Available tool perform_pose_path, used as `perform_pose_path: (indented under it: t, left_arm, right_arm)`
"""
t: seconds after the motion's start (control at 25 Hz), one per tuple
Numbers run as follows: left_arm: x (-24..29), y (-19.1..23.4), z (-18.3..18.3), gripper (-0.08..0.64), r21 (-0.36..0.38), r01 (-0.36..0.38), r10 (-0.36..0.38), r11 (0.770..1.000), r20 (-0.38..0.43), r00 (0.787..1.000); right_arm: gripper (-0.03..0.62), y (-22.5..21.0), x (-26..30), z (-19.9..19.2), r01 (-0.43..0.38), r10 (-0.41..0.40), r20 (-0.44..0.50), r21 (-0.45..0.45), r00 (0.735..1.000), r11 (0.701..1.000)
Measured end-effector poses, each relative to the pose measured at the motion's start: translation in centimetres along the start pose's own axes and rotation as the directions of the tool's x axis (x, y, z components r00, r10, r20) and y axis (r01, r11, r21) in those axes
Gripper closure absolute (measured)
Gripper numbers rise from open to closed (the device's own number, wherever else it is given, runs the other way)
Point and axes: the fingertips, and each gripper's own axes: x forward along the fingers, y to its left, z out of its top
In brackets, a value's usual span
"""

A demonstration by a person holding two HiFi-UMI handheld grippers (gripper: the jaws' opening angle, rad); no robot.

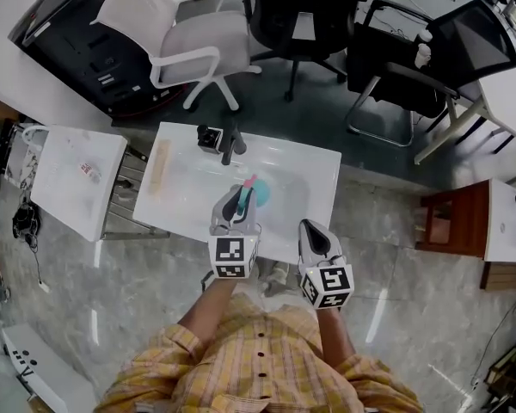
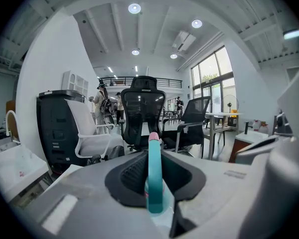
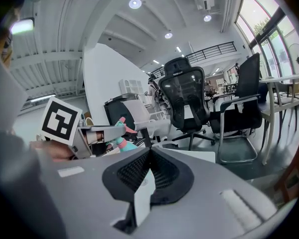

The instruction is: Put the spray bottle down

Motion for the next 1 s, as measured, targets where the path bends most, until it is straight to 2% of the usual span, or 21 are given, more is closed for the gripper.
perform_pose_path:
  t: [0.32, 1.0]
  left_arm:
    - [4.2, 0.7, 0.0, 0.492, -0.023, 0.032, -0.033, 0.999, -0.019, 0.999]
    - [14.2, 2.1, -1.0, 0.492, -0.005, 0.096, -0.096, 0.995, -0.083, 0.992]
  right_arm:
    - [0.592, -0.7, 1.3, -0.5, 0.033, -0.033, -0.022, 0.005, 0.999, 0.999]
    - [0.592, -3.4, 3.5, -0.5, 0.144, -0.142, -0.037, 0.059, 0.989, 0.988]
